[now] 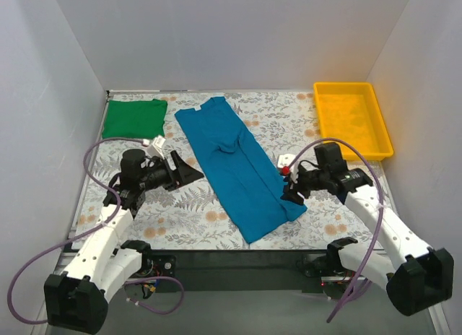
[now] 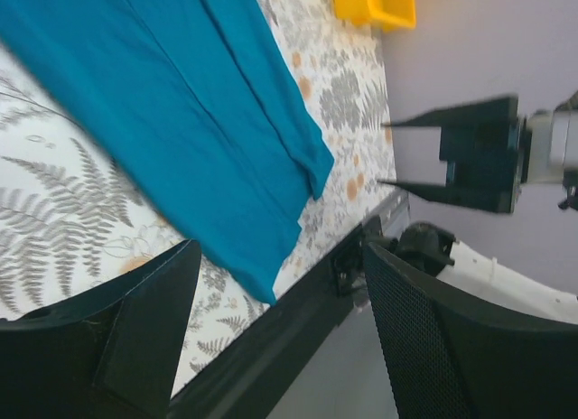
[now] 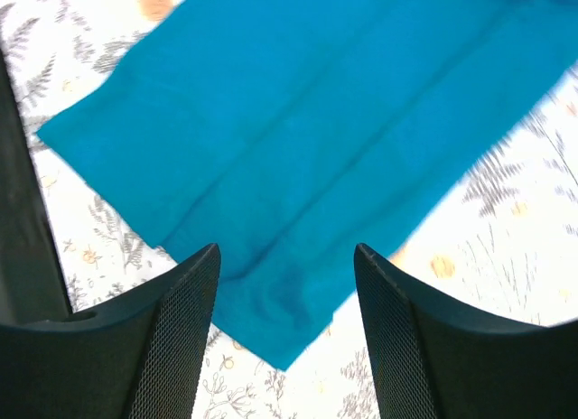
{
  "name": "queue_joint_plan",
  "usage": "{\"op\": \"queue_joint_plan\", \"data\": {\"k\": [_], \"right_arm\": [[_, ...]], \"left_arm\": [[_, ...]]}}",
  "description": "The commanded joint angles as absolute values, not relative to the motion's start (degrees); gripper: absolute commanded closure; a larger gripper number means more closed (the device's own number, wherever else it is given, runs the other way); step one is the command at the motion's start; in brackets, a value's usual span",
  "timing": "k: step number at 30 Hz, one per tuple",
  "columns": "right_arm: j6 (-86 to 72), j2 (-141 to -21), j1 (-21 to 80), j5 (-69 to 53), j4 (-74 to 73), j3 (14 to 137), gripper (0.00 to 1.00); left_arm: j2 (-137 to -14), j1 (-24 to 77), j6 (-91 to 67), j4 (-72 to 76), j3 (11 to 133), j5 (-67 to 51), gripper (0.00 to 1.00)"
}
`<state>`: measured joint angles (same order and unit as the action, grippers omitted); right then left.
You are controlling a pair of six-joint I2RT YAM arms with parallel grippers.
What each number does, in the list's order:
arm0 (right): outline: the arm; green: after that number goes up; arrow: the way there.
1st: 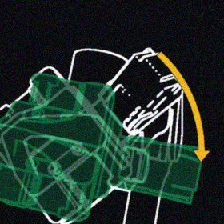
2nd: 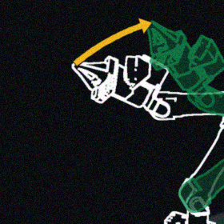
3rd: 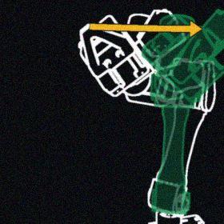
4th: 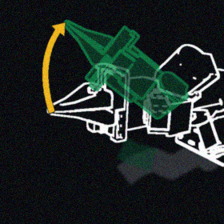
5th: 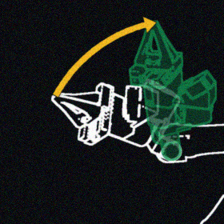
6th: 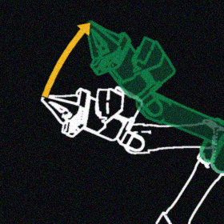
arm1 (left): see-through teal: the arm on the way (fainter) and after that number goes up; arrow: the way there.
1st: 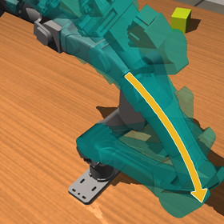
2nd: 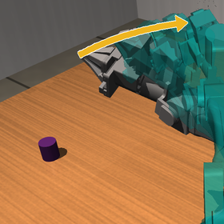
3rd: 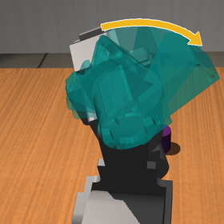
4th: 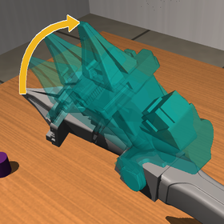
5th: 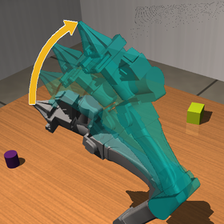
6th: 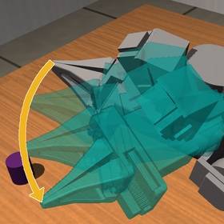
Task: Fold and stack the t-shirts
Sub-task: Fold the tshirt
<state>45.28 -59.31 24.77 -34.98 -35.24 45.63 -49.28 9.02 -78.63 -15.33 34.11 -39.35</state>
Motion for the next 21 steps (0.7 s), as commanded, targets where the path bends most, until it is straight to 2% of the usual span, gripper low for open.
{"op": "queue_joint_plan", "data": {"k": [1,14,21], "right_arm": [[42.11,-52.85,15.68,-41.75,-28.31,41.05,0.32],[38.24,-52.38,10.11,-36.83,-22.94,39.46,0.14],[36.21,-53.70,8.62,-35.68,-21.71,39.29,0.07]], "left_arm": [[-50.97,16.15,-78.31,-14.33,34.27,-37.72,0.29],[-60.03,44.36,-71.73,-17.58,40.60,-14.78,0.28],[-58.27,53.08,-66.54,-16.44,41.92,-4.31,0.26]]}}
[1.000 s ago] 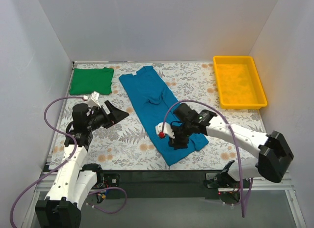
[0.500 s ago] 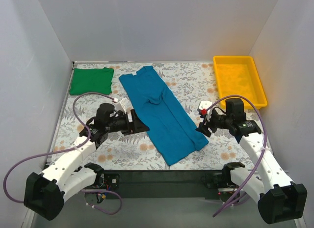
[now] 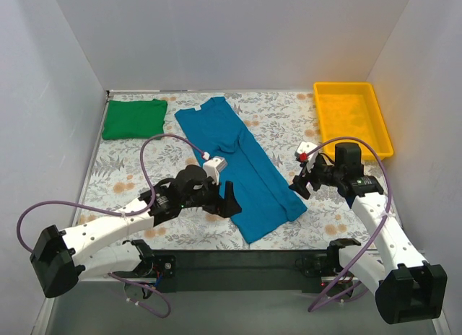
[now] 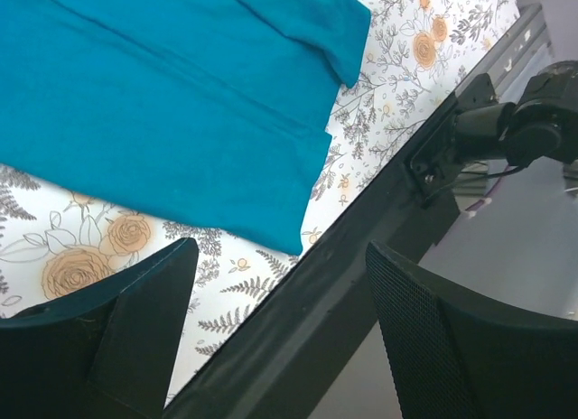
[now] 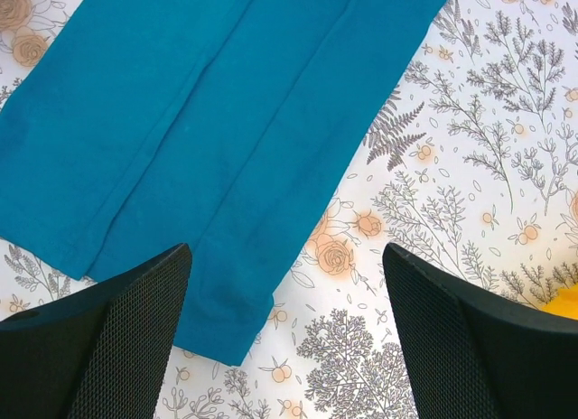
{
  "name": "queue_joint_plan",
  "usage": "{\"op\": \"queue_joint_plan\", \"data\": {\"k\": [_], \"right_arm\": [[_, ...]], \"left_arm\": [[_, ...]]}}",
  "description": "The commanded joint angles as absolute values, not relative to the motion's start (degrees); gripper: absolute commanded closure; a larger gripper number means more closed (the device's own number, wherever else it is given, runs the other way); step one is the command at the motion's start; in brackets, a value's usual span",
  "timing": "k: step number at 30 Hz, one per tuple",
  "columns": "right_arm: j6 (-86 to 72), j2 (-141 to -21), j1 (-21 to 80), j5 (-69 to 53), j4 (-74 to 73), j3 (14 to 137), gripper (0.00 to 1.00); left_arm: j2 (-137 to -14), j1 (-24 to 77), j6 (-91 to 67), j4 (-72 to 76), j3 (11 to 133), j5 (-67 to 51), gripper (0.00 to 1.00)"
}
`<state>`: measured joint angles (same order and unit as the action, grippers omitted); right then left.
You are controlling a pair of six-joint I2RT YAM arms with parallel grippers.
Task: Fold and stack the t-shirts
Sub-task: Fold the tshirt
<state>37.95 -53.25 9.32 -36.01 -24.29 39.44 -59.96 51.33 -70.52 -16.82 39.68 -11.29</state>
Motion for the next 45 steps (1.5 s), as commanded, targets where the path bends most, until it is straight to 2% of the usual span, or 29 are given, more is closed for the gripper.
{"op": "queue_joint_plan", "data": {"k": [1,23,45], "right_arm": [[36.12,-53.79,8.53,-35.68,-21.62,39.29,0.07],[38.58,-52.73,6.77,-39.46,-22.24,38.67,0.03],[38.32,-54.49,6.50,-39.11,-22.15,38.94,0.03]], "left_arm": [[-58.27,53.61,-66.10,-15.83,41.66,-4.05,0.25],[-66.18,74.96,-52.91,-9.32,40.52,6.59,0.23],[-72.16,82.97,-49.04,-5.01,39.55,11.33,0.23]]}}
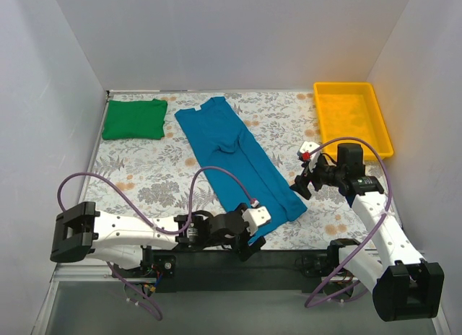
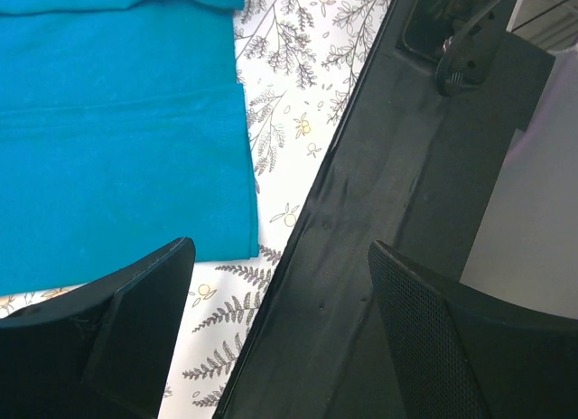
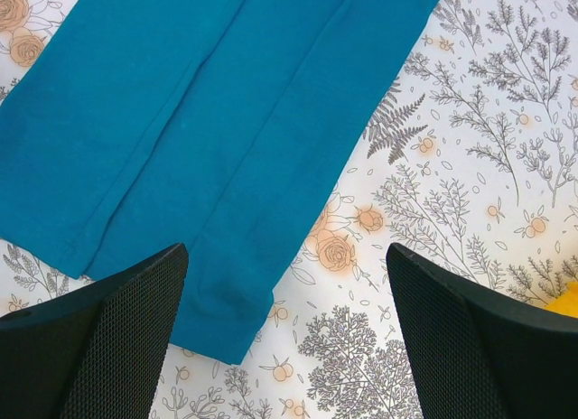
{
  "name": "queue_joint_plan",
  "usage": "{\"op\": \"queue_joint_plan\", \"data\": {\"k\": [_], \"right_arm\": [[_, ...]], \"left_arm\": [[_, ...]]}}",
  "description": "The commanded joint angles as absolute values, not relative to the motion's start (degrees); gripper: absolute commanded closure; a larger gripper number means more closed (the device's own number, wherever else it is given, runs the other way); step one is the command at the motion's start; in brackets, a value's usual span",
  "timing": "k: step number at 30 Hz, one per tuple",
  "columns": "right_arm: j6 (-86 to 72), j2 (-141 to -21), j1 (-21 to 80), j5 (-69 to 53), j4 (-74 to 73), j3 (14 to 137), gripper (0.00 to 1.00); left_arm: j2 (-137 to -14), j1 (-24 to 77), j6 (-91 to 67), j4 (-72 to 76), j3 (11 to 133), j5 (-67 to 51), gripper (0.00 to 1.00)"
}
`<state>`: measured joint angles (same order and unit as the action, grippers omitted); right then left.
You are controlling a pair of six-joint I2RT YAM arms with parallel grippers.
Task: Fold and stack the t-shirts
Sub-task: Fold the tshirt
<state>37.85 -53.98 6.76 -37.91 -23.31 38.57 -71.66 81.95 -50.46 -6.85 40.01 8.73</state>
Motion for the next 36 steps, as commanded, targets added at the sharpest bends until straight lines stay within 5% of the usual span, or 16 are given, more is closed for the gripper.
{"op": "queue_joint_plan", "data": {"k": [1,13,25,36], "right_arm": [[38.32,-54.58,6.59,-39.02,-22.15,38.94,0.03],[38.23,-54.93,6.24,-38.15,-22.15,39.02,0.03],[38.14,-54.75,6.24,-38.50,-22.24,39.11,0.03],[37.97,-55.55,6.15,-38.76,-22.15,39.11,0.03]], "left_arm": [[-72.33,83.14,-48.96,-4.84,39.38,11.77,0.23],[-77.95,84.55,-47.81,-1.67,39.37,15.03,0.25],[-83.58,84.99,-47.55,-0.97,40.08,23.11,0.40],[-85.60,84.99,-45.53,2.02,40.78,20.74,0.43]]}}
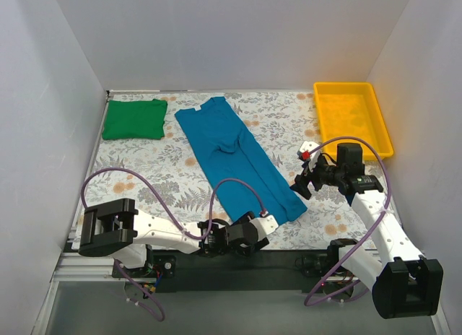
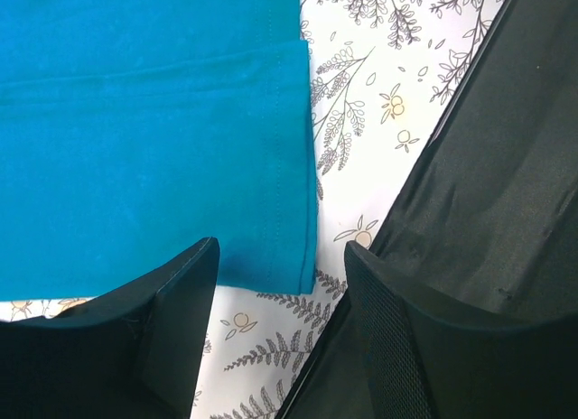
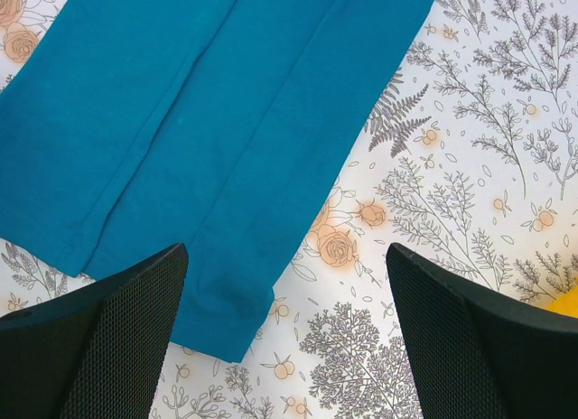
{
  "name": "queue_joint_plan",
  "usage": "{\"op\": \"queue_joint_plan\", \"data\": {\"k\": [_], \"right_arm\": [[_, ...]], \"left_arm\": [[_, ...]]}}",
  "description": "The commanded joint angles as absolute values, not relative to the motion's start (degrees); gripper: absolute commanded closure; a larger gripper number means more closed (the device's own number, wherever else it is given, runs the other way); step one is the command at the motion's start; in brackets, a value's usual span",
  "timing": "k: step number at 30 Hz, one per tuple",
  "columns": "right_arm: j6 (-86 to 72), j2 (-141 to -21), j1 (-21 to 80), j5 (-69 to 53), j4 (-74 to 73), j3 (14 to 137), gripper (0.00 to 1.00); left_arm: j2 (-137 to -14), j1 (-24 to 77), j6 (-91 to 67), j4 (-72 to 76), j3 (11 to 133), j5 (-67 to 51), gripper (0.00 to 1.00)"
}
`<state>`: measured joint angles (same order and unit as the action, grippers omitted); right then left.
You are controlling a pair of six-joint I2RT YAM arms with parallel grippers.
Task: Fold and stack the t-shirts
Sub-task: Fold the tshirt
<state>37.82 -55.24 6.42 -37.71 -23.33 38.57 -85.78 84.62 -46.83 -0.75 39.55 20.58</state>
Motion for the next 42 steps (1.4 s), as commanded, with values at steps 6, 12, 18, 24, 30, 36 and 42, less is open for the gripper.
{"op": "queue_joint_plan", "data": {"k": [6,12,18,24,30,36,42], "right_arm": [[37.88,-55.90,6.24,-39.29,-22.32,39.20,0.03],[38.06,-56.16,6.24,-39.55,-22.59,39.29,0.03],[38.14,-56.16,6.24,-39.90,-22.68,39.29,0.03],[38.23,-56.78,6.24,-39.90,-22.85,39.46,0.03],[38.32,-55.64,6.24,-40.25,-22.94,39.38,0.03],[38.50,-55.11,6.24,-40.69,-23.20,39.46,0.03],[38.50,-54.93,6.24,-40.78,-23.29,39.46,0.03]], "left_arm": [[-87.54,84.99,-45.18,2.20,41.13,22.84,0.44],[-86.49,84.99,-45.09,3.43,39.64,24.08,0.44],[-85.96,84.99,-45.09,4.48,38.32,23.64,0.46],[-84.64,84.90,-43.43,6.68,35.51,23.55,0.46],[-84.81,84.82,-41.66,9.23,33.93,23.12,0.44],[-86.83,84.73,-41.13,9.14,35.15,23.12,0.45],[-89.47,84.73,-40.26,9.14,37.00,22.94,0.47]]}}
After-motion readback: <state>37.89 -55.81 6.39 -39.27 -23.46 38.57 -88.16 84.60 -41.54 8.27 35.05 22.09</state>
